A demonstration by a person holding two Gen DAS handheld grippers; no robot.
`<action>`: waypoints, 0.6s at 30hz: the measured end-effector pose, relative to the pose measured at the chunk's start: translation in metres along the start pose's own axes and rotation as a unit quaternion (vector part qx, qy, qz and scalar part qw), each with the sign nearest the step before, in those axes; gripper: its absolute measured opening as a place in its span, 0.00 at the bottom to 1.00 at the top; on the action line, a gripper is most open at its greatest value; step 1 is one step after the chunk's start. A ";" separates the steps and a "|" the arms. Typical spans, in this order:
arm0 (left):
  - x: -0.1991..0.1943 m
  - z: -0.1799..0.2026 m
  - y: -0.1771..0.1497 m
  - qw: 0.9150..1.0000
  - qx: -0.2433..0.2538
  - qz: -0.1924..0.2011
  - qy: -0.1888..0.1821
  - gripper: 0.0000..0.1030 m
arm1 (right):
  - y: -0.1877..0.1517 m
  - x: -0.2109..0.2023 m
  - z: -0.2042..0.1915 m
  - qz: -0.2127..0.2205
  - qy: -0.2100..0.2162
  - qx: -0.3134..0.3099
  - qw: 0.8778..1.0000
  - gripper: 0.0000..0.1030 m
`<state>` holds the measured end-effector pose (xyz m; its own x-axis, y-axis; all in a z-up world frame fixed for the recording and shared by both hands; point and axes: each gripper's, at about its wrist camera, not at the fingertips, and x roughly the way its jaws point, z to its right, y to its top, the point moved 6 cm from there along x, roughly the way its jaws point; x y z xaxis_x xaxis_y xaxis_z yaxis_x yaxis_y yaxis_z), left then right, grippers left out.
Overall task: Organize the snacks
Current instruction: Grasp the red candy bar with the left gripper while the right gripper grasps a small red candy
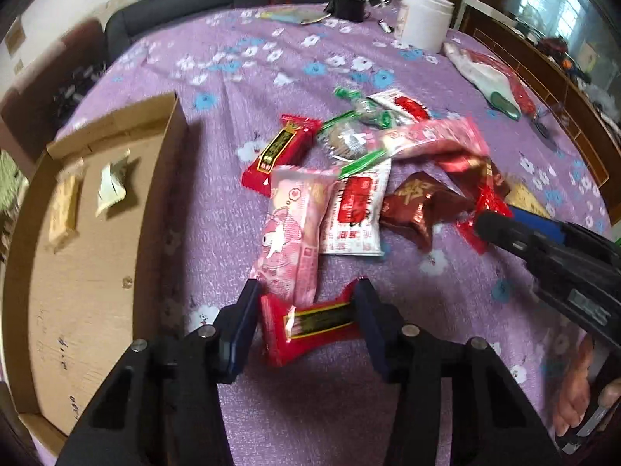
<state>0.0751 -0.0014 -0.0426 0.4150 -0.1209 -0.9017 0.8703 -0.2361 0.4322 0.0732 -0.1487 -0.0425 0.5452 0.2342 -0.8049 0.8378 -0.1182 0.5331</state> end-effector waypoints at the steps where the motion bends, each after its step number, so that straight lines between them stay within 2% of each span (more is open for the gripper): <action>1: -0.002 0.004 -0.003 1.000 0.007 -0.004 -0.010 0.37 | -0.001 0.003 -0.001 -0.002 0.003 0.003 1.000 0.26; 3: -0.005 0.011 -0.010 0.999 0.019 -0.011 -0.024 0.37 | -0.003 0.003 -0.005 -0.005 0.017 0.005 1.000 0.17; 10: -0.028 0.039 -0.046 0.993 0.065 -0.029 -0.094 0.38 | -0.039 -0.021 0.006 -0.029 0.004 -0.024 0.999 0.14; 12: -0.040 0.041 -0.050 0.991 0.065 -0.021 -0.113 0.44 | -0.050 -0.031 0.013 -0.037 0.010 -0.026 0.999 0.14; 14: -0.056 0.040 -0.048 0.990 0.064 0.004 -0.128 0.65 | -0.059 -0.040 0.020 -0.041 0.026 -0.024 0.999 0.14; 16: -0.071 0.035 -0.045 0.990 0.066 0.040 -0.120 0.77 | -0.061 -0.048 0.024 -0.032 0.029 -0.018 0.999 0.19; 17: -0.073 0.034 -0.043 0.989 0.065 0.050 -0.120 0.79 | -0.060 -0.050 0.026 -0.025 0.029 -0.014 0.999 0.21; 18: -0.075 0.032 -0.041 0.989 0.063 0.056 -0.124 0.79 | -0.058 -0.052 0.026 -0.019 0.032 -0.010 0.999 0.29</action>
<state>-0.0006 -0.0133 0.0078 0.4165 -0.3814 -0.8252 0.7762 -0.3233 0.5412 -0.0031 -0.1793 -0.0389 0.5090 0.2992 -0.8071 0.8571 -0.0890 0.5075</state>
